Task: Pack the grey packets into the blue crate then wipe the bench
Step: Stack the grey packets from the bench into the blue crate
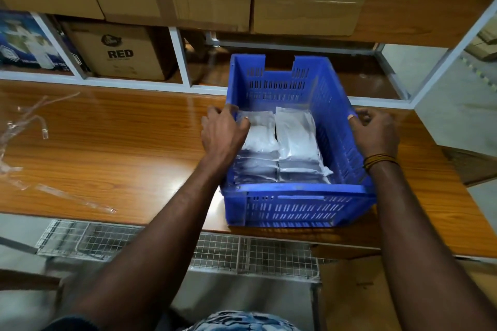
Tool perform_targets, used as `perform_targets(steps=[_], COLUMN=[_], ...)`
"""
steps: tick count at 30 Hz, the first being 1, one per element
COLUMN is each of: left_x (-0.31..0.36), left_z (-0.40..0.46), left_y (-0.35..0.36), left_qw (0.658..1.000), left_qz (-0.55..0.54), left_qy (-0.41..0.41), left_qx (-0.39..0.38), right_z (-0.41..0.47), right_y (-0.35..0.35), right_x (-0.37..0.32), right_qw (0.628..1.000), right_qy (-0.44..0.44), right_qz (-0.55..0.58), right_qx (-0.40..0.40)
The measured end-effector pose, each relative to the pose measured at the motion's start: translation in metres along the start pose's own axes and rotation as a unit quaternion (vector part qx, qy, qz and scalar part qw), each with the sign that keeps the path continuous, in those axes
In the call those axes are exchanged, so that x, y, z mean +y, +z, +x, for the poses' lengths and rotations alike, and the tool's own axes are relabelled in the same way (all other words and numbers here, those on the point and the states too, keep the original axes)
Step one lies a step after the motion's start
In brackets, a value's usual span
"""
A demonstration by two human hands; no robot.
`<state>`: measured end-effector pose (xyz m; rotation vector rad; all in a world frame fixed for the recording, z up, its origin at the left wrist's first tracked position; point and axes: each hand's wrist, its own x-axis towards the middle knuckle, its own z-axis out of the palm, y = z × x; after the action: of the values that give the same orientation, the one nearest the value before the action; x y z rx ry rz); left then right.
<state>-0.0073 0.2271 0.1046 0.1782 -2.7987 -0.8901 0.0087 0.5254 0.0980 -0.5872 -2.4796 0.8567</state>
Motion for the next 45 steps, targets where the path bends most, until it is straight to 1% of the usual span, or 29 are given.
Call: perform_targets(steps=[2, 10, 20, 30, 35, 37, 40, 45], left_x=[0.001, 0.005, 0.006, 0.0, -0.012, -0.013, -0.021, -0.048], left_z=[0.003, 0.01, 0.019, 0.02, 0.019, 0.014, 0.004, -0.011], left_y=[0.002, 0.007, 0.002, 0.006, -0.002, -0.01, -0.019, -0.036], left_qw=[1.0, 0.999, 1.0, 0.999, 0.998, 0.996, 0.992, 0.985], left_qz=[0.001, 0.006, -0.007, -0.03, -0.063, -0.087, -0.124, -0.159], left_qy=[-0.007, -0.013, -0.02, -0.001, 0.005, 0.003, 0.008, 0.056], left_qx=[-0.011, -0.046, -0.012, -0.014, 0.0, 0.008, -0.001, -0.027], right_z=[0.005, 0.015, 0.028, 0.009, -0.016, -0.03, -0.059, -0.114], right_y=[0.0, 0.008, 0.015, 0.013, 0.01, 0.007, 0.0, -0.016], right_x=[0.004, 0.009, 0.002, 0.004, 0.005, 0.005, -0.002, -0.018], right_qw=[1.0, 0.993, 0.99, 0.992, 0.995, 0.996, 0.998, 0.997], right_qy=[-0.003, -0.038, -0.039, -0.053, -0.062, -0.054, -0.038, 0.003], right_qz=[-0.018, 0.009, 0.048, 0.071, 0.062, 0.058, 0.056, 0.068], right_qx=[-0.01, -0.109, -0.126, -0.093, -0.049, -0.039, -0.016, 0.02])
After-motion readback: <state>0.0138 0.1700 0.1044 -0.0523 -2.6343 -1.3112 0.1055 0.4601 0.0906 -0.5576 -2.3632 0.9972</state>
